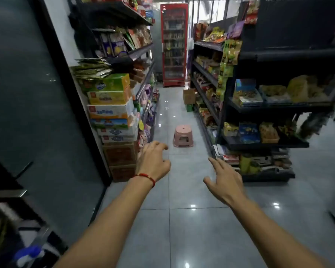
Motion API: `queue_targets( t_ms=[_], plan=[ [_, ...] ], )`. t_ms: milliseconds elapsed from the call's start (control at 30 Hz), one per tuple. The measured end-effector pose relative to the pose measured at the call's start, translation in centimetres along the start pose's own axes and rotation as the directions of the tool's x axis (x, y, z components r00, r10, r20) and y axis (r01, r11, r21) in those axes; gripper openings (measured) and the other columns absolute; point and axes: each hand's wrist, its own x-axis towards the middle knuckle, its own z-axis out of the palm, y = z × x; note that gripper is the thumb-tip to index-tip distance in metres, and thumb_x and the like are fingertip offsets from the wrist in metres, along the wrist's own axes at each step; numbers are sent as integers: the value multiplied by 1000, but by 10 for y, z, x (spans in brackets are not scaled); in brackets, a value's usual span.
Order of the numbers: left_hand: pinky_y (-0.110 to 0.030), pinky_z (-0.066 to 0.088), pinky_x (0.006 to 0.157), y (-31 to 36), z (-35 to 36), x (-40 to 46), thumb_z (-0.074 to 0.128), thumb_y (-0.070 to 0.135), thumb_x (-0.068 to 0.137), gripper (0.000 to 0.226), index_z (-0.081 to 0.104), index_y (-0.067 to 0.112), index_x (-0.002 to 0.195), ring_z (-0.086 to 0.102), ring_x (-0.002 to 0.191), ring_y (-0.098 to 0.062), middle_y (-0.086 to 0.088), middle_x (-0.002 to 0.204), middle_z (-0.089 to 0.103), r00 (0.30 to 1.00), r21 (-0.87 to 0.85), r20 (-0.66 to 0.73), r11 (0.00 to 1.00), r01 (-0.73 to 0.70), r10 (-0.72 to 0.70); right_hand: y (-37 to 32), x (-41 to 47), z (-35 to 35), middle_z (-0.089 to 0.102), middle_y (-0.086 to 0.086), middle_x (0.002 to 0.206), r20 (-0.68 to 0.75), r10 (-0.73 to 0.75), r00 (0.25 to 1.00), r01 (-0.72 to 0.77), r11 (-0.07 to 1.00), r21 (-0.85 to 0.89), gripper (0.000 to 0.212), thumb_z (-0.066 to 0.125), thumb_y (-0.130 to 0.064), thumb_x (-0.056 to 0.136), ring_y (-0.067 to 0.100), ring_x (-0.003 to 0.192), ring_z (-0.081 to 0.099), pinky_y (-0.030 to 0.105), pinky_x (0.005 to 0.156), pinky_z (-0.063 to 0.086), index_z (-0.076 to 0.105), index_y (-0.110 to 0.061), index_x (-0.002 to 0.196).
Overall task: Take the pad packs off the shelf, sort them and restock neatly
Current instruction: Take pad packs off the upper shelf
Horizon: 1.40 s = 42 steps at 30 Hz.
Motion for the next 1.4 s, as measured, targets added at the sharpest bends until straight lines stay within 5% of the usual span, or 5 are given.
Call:
queue_targets(
  t_ms=[367,867,1033,1400],
  plan=[
    [-42,38,112,-43,94,203,70,23,80,58,57,27,137,43,130,-24,1,138,51,995,-85,101,996,16,-7,23,223,69,34,1,163,87,9,996,-5,999,-39,75,53,-48,92,26,146,34,50,118,32,26,-30,159],
    [-52,38,111,-94,213,518,55,47,78,60,56,30,136,44,131,-28,-4,138,54,996,112,77,993,36,-45,73,577,123,43,4,154,207,7,978,23,989,-143,67,46,-48,95,28,137,42,49,116,29,31,-24,156],
    [-54,34,114,-146,263,640,59,54,77,69,47,41,144,32,142,-27,-1,153,41,978,-19,158,990,142,-137,60,698,160,46,4,149,200,11,980,24,984,-174,65,48,-46,95,28,133,45,43,110,34,33,-24,154],
    [-50,32,114,-218,331,894,65,41,87,60,49,38,144,33,143,-28,-3,156,39,946,-32,280,984,176,-160,42,943,205,51,5,145,247,145,958,-102,979,-178,59,49,-49,94,27,131,48,43,108,41,44,-23,146]
  ],
)
